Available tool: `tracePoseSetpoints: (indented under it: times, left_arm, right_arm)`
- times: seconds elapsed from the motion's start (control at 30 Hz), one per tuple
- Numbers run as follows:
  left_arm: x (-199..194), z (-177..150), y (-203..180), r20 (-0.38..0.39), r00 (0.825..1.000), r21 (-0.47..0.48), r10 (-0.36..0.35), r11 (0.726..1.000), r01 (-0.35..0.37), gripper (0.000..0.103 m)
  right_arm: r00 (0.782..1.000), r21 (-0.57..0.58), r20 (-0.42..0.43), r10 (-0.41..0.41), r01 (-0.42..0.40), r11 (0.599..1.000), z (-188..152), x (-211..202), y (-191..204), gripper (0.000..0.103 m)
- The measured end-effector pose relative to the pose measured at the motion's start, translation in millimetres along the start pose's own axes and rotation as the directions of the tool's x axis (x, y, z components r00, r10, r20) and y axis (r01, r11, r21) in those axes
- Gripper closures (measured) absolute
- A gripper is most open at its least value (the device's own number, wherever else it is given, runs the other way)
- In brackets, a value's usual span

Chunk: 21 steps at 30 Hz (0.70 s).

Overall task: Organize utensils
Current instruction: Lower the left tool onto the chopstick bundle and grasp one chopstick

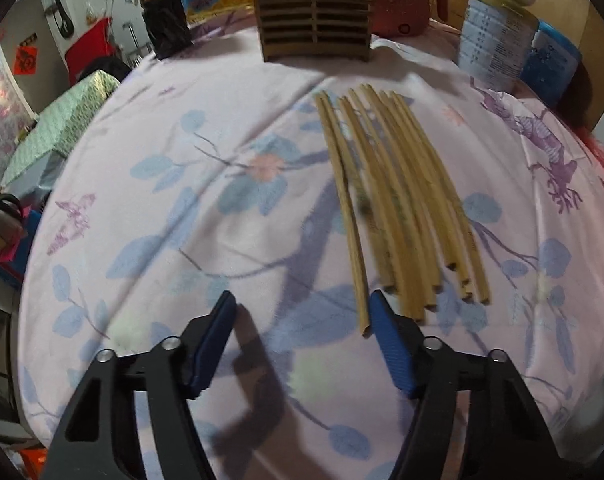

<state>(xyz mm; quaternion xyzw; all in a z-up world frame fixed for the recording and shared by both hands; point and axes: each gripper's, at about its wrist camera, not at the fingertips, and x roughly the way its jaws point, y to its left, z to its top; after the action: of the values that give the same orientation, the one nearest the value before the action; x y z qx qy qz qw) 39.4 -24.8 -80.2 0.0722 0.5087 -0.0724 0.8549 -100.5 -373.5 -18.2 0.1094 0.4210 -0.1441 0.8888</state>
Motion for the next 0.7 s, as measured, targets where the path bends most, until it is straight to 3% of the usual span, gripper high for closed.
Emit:
tracePoseSetpoints:
  times: [0.07, 0.23, 0.33, 0.53, 0.7]
  left_arm:
    - [1.7, 5.7, 13.9, 0.003, 0.998, 0.009, 0.059, 0.998, -0.059, 0.039]
    - [8.0, 24.0, 64.5, -0.033, 0.996, -0.042, 0.085, 0.995, -0.086, 0.039]
    - [5.5, 28.1, 78.2, -0.034, 0.999, -0.038, 0.032, 0.999, -0.034, 0.039]
    - [14.1, 41.8, 62.2, -0.03, 0.998, 0.102, -0.057, 0.993, 0.06, 0.039]
    - [36.7, 100.2, 49.5, -0.019, 0.989, 0.147, -0.146, 0.978, 0.147, 0.039]
  right_arm:
    - [1.0, 0.051, -0.006, 0.011, -0.01, 0.999, 2.1, 3.4, -1.1, 0.006]
    - [0.999, 0.039, -0.001, 0.032, -0.032, 0.999, 4.4, 7.1, 35.3, 0.006]
    - [0.998, 0.005, -0.005, 0.06, -0.06, 0.998, 5.4, 10.1, 68.8, 0.006]
    - [0.997, -0.091, -0.006, 0.082, -0.083, 0.992, -0.2, 7.0, 137.4, 0.006]
    - [1.0, -0.147, 0.001, 0.012, -0.011, 0.989, -14.6, -7.6, 156.3, 0.006]
